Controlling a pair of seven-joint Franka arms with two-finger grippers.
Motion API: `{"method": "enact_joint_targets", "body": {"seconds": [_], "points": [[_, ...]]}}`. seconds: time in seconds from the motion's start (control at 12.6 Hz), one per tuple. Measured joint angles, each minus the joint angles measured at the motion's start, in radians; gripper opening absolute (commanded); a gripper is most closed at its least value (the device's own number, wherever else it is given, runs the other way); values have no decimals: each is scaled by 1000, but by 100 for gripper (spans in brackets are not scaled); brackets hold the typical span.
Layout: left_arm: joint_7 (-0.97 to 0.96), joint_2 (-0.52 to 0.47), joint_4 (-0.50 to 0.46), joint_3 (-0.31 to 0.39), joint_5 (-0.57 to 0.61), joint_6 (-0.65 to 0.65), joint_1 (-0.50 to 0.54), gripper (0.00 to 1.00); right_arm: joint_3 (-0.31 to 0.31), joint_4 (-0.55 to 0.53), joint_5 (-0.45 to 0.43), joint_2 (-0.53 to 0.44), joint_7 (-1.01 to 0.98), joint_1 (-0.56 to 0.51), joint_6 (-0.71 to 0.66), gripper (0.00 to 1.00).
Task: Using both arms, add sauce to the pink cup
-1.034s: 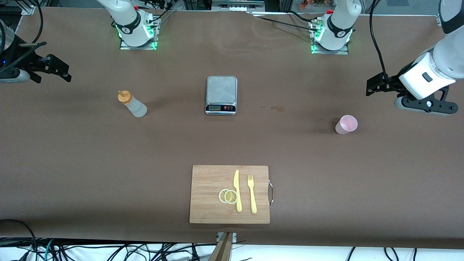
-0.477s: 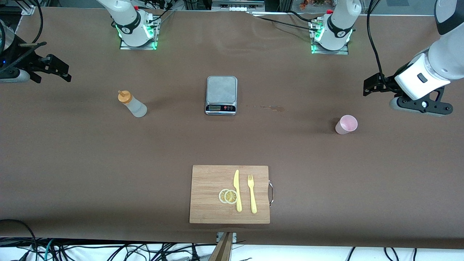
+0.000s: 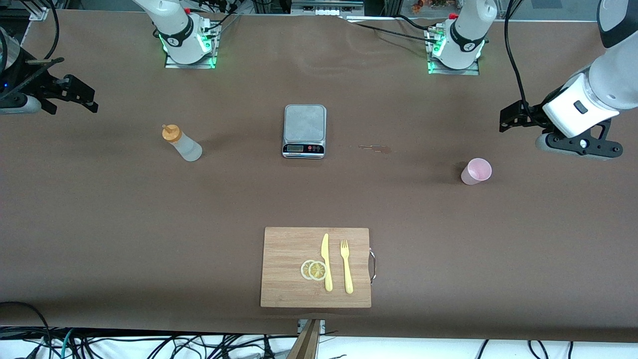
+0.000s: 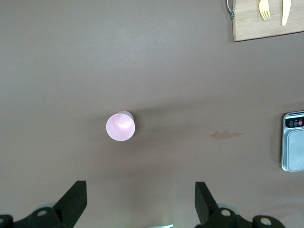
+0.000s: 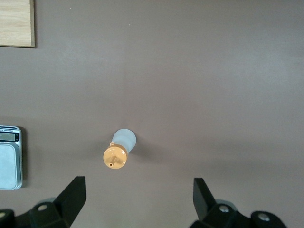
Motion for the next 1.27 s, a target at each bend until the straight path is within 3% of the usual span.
{"method": "enact_joint_targets", "body": {"seconds": [0.88,1.11,1.27], "points": [[1,16,-41,16,1,-3,20,100,-2,0,0,0,0,0,0,100],[10,28,-123,20,40,46,33,100,-2,-1,0,0,0,0,0,100],[10,31,-224,19,112,161,31,100,-2,-1,0,0,0,0,0,100]]}}
